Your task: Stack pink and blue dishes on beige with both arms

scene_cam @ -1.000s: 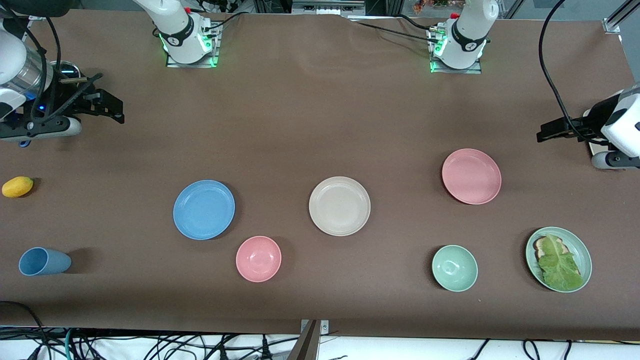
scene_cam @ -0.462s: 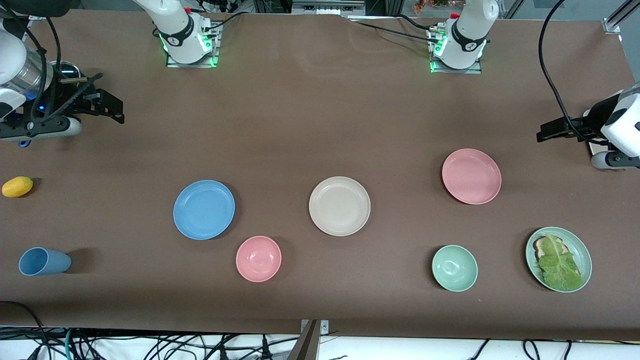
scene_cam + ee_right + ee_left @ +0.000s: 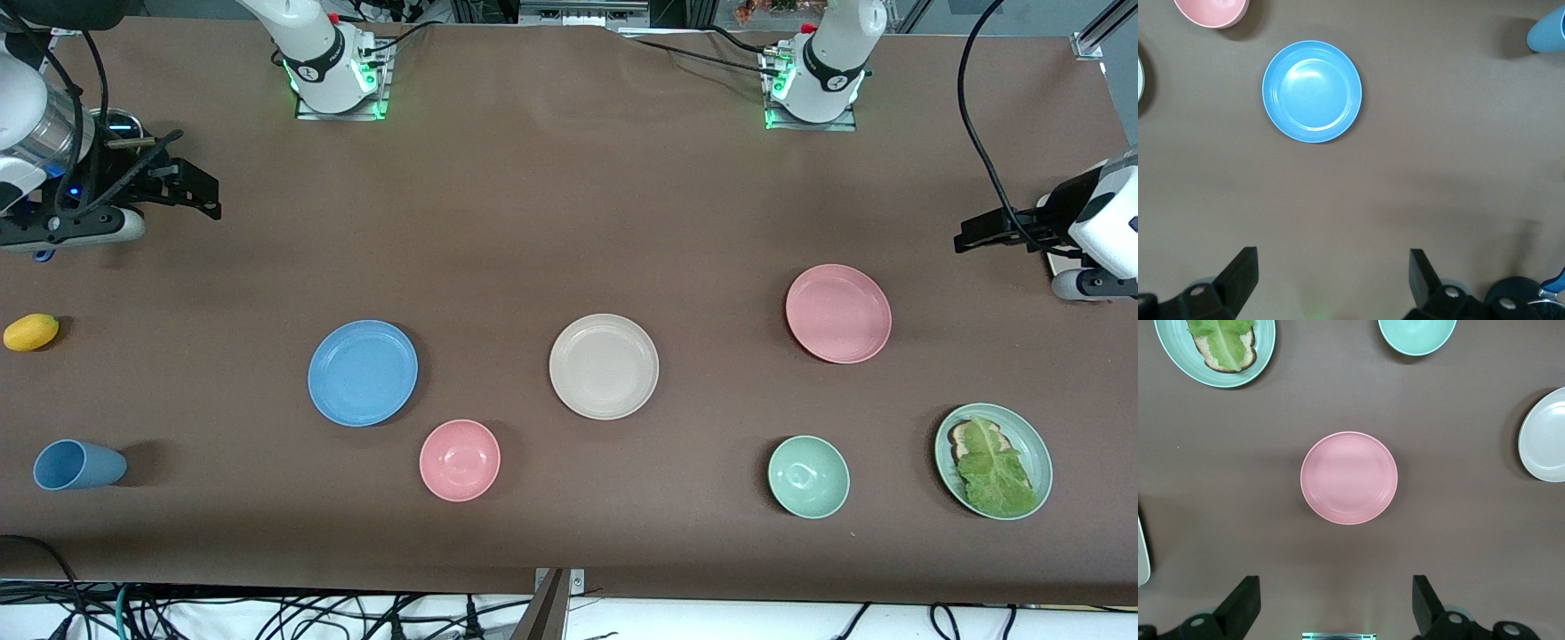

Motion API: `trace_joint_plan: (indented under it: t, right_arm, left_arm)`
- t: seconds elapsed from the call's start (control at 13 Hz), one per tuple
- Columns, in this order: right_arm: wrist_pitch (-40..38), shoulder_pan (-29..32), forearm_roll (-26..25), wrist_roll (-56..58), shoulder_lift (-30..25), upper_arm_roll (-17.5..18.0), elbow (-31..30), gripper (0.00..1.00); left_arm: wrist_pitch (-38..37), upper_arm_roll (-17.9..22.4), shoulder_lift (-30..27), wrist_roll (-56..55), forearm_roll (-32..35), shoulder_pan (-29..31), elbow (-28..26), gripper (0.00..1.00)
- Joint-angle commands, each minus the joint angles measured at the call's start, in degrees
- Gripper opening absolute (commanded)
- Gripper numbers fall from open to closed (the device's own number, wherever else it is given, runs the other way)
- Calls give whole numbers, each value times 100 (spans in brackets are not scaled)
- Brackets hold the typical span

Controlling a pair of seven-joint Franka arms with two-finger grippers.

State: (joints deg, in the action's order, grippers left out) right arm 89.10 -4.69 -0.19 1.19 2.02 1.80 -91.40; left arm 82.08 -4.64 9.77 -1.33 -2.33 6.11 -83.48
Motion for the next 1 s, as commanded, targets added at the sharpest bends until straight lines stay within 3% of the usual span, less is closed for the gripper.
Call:
trace_joint_plan:
  t: [0.0, 0.92]
  right_arm:
    - [-121, -5, -43, -57, 44, 5, 131, 100]
    - [-121, -5, -43, -57, 45, 5, 131, 100]
  left_arm:
    - [-104, -2, 69, -16, -31, -5, 191, 100]
    - [-78, 16, 315, -16, -22, 39, 191, 100]
